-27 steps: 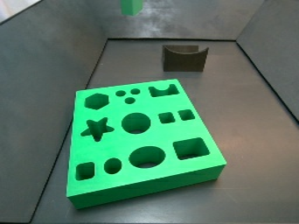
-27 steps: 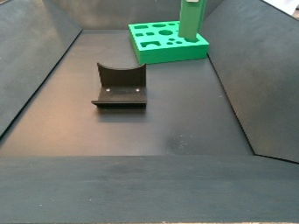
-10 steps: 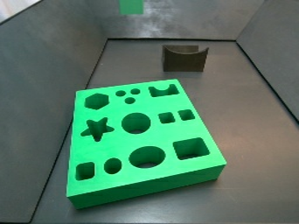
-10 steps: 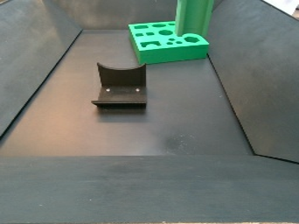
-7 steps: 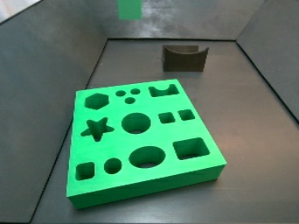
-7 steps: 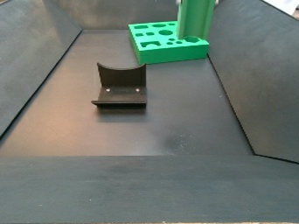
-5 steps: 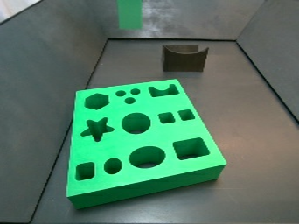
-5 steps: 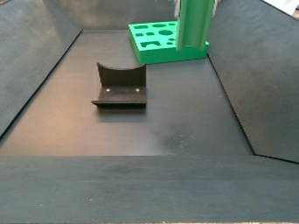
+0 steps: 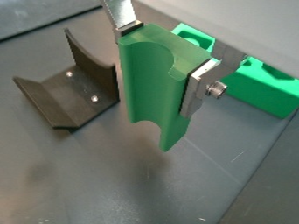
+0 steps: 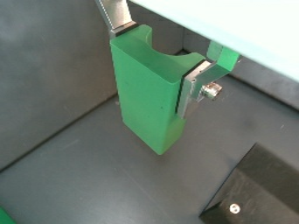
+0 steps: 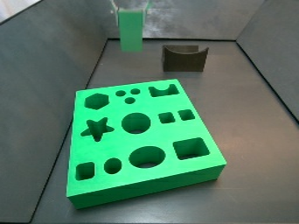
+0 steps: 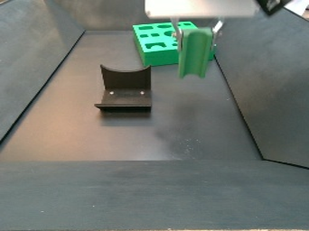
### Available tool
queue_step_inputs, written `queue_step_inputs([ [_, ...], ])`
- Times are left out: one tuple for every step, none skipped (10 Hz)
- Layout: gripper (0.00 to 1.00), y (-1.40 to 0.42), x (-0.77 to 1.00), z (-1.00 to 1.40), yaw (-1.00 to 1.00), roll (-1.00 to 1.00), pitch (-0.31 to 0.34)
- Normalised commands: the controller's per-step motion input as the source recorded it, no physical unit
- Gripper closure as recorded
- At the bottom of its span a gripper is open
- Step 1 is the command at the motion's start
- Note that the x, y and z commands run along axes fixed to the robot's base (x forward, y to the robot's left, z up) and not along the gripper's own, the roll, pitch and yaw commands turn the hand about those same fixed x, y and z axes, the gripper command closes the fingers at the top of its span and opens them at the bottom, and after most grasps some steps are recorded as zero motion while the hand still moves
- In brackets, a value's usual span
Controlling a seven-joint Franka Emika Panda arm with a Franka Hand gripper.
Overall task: Pick up the arch object. Move up. Place the arch object on the fixture. Regrasp the arch object. Rotate the arch object. Move to above the board. Insert the arch object.
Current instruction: Rotate the arch object.
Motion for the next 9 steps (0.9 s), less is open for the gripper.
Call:
queue_step_inputs([
  [1.0, 0.04, 0.01, -1.0, -0.05, -0.08, -0.059],
  [1.0, 0.05, 0.01, -0.93, -0.05, -0.05, -0.051],
  [1.0, 0.04, 0.01, -0.82, -0.05, -0.03, -0.052],
  [1.0, 0.04, 0.01, -0.61, -0.05, -0.01, -0.049],
  [1.0, 0.03, 0.02, -0.41, -0.05, 0.01, -0.041],
  [1.0, 0.03, 0.02, -0.27, -0.05, 0.02, -0.036],
  [1.0, 0.03, 0.0, -0.21, -0.05, 0.03, -0.011],
  [1.0, 0.03, 0.0, -0.21, -0.05, 0.03, -0.011],
  [1.0, 0.03, -0.01, -0.21, -0.04, 0.02, -0.006],
])
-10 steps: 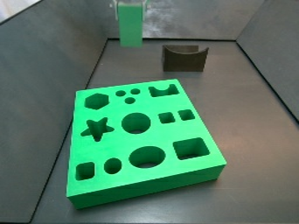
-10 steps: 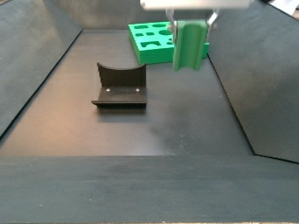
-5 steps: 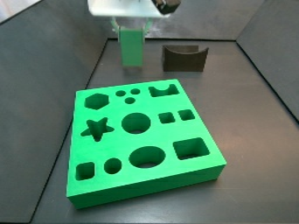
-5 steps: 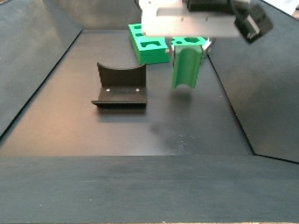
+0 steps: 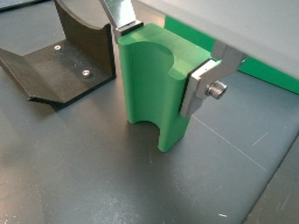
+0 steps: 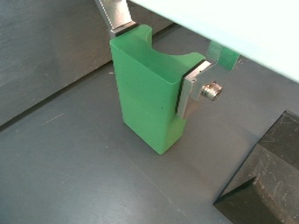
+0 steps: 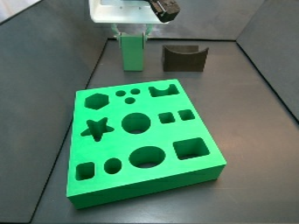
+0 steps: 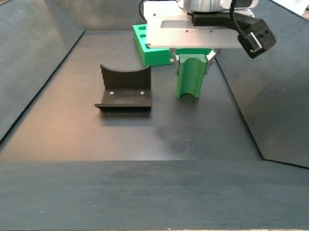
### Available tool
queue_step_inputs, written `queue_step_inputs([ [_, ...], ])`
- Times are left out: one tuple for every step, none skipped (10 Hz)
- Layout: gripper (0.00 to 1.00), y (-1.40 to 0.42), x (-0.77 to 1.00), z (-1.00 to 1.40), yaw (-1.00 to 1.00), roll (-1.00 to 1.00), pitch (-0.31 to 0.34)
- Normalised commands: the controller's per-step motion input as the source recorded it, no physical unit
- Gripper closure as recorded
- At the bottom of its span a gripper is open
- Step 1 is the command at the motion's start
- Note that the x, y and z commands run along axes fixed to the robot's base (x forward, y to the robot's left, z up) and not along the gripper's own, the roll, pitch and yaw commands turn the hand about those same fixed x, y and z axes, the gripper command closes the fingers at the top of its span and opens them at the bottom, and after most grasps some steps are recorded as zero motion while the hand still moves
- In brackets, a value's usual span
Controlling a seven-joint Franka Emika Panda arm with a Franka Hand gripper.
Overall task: Pick up the arch object. Move up. Place the arch object on the fixture. Regrasp the arch object. Rotate the arch object. Move to above the board. Insert the arch object.
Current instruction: Rotate the arch object.
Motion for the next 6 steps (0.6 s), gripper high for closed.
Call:
queue_step_inputs([
  [1.0, 0.03, 0.0, -0.21, -0.04, 0.02, -0.006],
  [1.0, 0.03, 0.0, -0.21, -0.04, 0.02, -0.007],
  [0.0, 0.0, 0.0, 0.0, -0.04, 0.22, -0.008],
  [0.0, 0.0, 0.0, 1.0, 0.01, 0.18, -0.011],
  [0.0, 0.0, -0.01, 1.0, 0.02, 0.18, -0.001],
  [0.0, -0.02, -0.03, 0.94, 0.02, 0.15, 0.036],
])
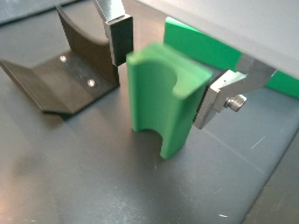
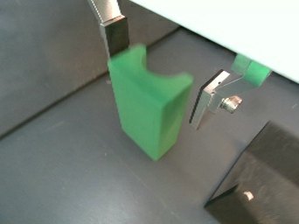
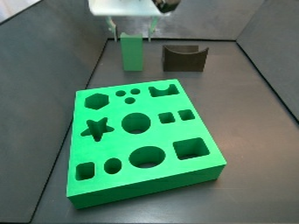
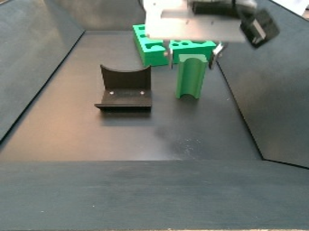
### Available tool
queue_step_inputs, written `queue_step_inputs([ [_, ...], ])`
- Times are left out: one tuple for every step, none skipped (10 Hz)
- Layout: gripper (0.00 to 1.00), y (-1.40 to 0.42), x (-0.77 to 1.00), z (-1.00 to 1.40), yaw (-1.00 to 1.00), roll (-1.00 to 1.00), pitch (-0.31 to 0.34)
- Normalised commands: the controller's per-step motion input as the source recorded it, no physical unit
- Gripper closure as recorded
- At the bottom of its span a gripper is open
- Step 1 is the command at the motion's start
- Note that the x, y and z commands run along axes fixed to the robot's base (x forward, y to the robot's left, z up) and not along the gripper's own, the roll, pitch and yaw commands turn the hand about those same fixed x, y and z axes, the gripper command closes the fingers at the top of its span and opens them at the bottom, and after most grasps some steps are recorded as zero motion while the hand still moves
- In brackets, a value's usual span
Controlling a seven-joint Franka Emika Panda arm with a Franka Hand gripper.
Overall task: Pick up the arch object. Move up. Place the arch object on the fixture. Regrasp the arch object. Rotate the arch object. Move to above the board. Insert the arch object.
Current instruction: Rotate the arch object.
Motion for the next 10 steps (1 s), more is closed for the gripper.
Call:
queue_step_inputs([
  [0.0, -0.02, -0.03, 0.78, 0.02, 0.12, 0.054],
  [0.0, -0.01, -0.01, 0.53, 0.02, 0.08, 0.064],
  [0.0, -0.01, -0.01, 0.34, 0.02, 0.05, 0.066],
  [0.0, -0.01, -0.01, 0.22, 0.02, 0.03, 0.067],
  [0.0, 0.08, 0.0, 0.0, 1.0, 0.0, 0.005],
  [0.0, 0.08, 0.0, -0.02, 1.0, 0.0, 0.005],
  [0.0, 0.05, 0.01, -0.01, 1.0, 0.0, 0.005],
  [0.0, 0.04, 0.01, -0.01, 1.0, 0.0, 0.005],
  [0.0, 0.02, 0.01, -0.01, 1.0, 0.0, 0.005],
  [0.0, 0.01, 0.01, -0.01, 1.0, 0.0, 0.005],
])
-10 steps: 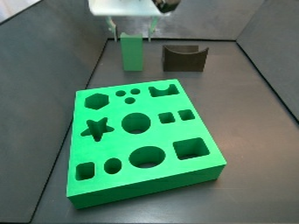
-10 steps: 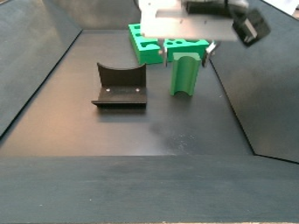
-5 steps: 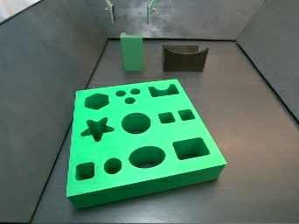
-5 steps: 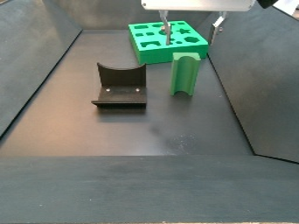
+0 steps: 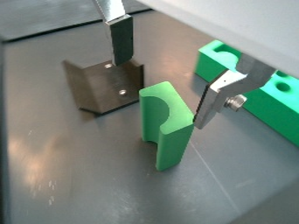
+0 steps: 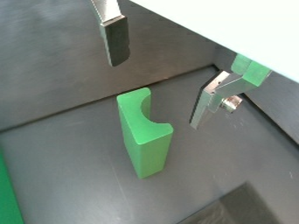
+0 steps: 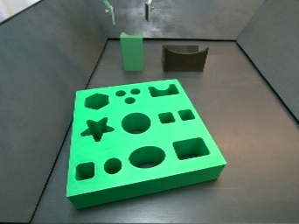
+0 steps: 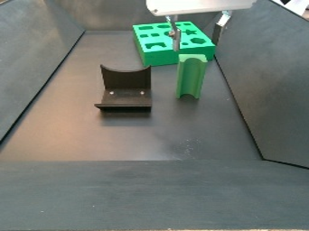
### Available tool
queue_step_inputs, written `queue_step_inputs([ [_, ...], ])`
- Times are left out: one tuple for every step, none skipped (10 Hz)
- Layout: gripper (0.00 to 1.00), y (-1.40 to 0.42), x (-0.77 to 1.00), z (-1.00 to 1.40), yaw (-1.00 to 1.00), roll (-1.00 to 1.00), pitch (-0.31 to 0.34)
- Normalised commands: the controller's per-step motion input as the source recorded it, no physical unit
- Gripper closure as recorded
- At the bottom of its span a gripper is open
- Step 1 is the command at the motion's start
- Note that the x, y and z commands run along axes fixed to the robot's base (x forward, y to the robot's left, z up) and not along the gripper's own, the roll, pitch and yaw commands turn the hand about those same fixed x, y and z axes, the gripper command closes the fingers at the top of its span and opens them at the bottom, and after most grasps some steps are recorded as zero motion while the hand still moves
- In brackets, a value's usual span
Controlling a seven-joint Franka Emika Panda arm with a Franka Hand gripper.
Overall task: Pick up the arch object. Move up. Place the arch object on the fixture. Regrasp the arch object. Rotate the arch object. Move to above the board. Insert the arch object.
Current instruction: Rotate the arch object.
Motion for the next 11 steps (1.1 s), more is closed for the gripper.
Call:
queue_step_inputs([
  [0.0, 0.01, 0.01, -0.01, 1.0, 0.0, 0.005],
  [0.0, 0.0, 0.01, -0.01, 1.0, 0.0, 0.005],
  [0.0, 0.0, 0.01, -0.01, 1.0, 0.0, 0.005],
  [0.0, 0.0, 0.01, -0.01, 1.0, 0.0, 0.006],
  [0.0, 0.0, 0.01, -0.01, 1.0, 0.0, 0.006],
  [0.0, 0.0, 0.01, -0.01, 1.0, 0.0, 0.006],
  [0.0, 0.0, 0.01, -0.01, 1.0, 0.0, 0.006],
  [0.0, 0.0, 0.01, -0.01, 1.0, 0.0, 0.006],
  [0.0, 0.0, 0.01, -0.01, 1.0, 0.0, 0.006],
  [0.0, 0.0, 0.01, -0.01, 1.0, 0.0, 0.007],
  [0.0, 0.0, 0.01, -0.01, 1.0, 0.0, 0.007],
])
